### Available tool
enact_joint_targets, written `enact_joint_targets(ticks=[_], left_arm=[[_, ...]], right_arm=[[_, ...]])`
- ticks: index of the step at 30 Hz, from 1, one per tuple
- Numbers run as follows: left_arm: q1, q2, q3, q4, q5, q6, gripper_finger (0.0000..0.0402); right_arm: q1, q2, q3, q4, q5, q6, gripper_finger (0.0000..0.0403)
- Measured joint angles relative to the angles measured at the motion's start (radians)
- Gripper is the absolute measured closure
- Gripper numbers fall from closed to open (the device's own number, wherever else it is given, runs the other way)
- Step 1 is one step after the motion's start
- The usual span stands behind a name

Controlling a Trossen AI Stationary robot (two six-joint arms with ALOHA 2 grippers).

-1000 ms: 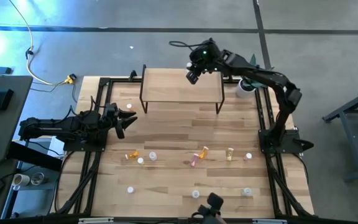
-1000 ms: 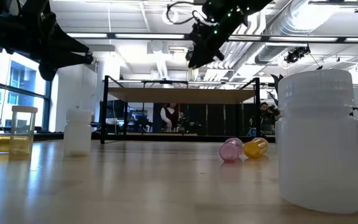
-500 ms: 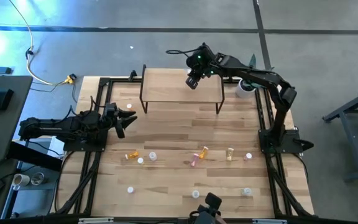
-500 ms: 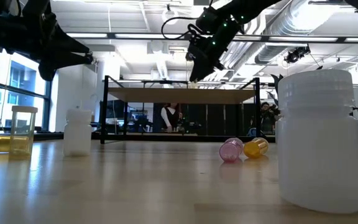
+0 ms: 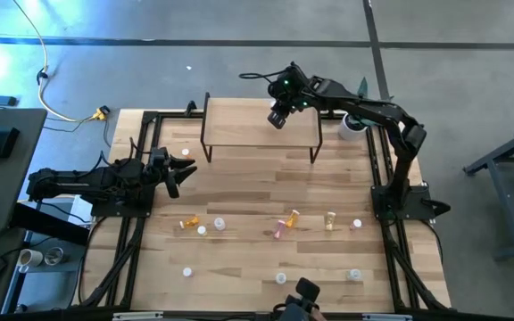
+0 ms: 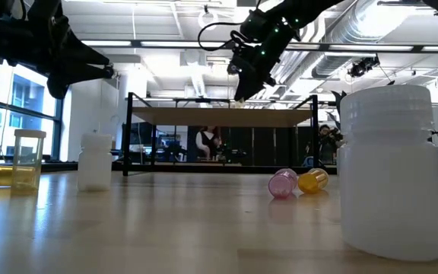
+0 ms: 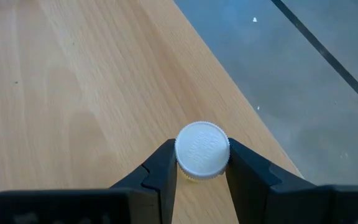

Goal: Pick and place medicine bottles onto shelf by color
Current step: Put the center yellow pill bottle on the shelf, then put the top left orange pill bottle on the shelf

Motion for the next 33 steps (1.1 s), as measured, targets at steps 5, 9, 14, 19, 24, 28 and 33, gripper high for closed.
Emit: enact_joint_targets(ticks=[5, 9, 14, 19, 24, 28, 33], left_arm=[[0.0, 0.0, 0.0, 0.0, 0.0, 0.0, 0.0259], [0.0, 0.0, 0.0, 0.0, 0.001, 0.0, 0.0259], [0.0, 0.0, 0.0, 0.0, 0.011, 0.0, 0.0259], [0.0, 0.0, 0.0, -0.002, 0.004, 0.0, 0.0257], [0.0, 0.0, 0.0, -0.026, 0.002, -0.004, 0.0238], [0.0, 0.0, 0.0, -0.048, 0.0, -0.027, 0.021], [0.0, 0.0, 0.035, -0.068, -0.045, 0.02, 0.0182]], right_arm=[[0.0, 0.0, 0.0, -0.001, 0.0, -0.005, 0.029], [0.0, 0.0, 0.0, -0.006, 0.001, -0.008, 0.0267], [0.0, 0.0, -0.002, -0.006, 0.001, -0.008, 0.0234], [0.0, 0.0, 0.003, -0.011, 0.001, -0.004, 0.0212], [0.0, 0.001, 0.046, -0.024, 0.001, 0.0, 0.0206], [0.0, 0.001, 0.088, -0.051, 0.001, 0.0, 0.0206], [0.0, 0.001, 0.143, -0.067, 0.0, -0.001, 0.0206]])
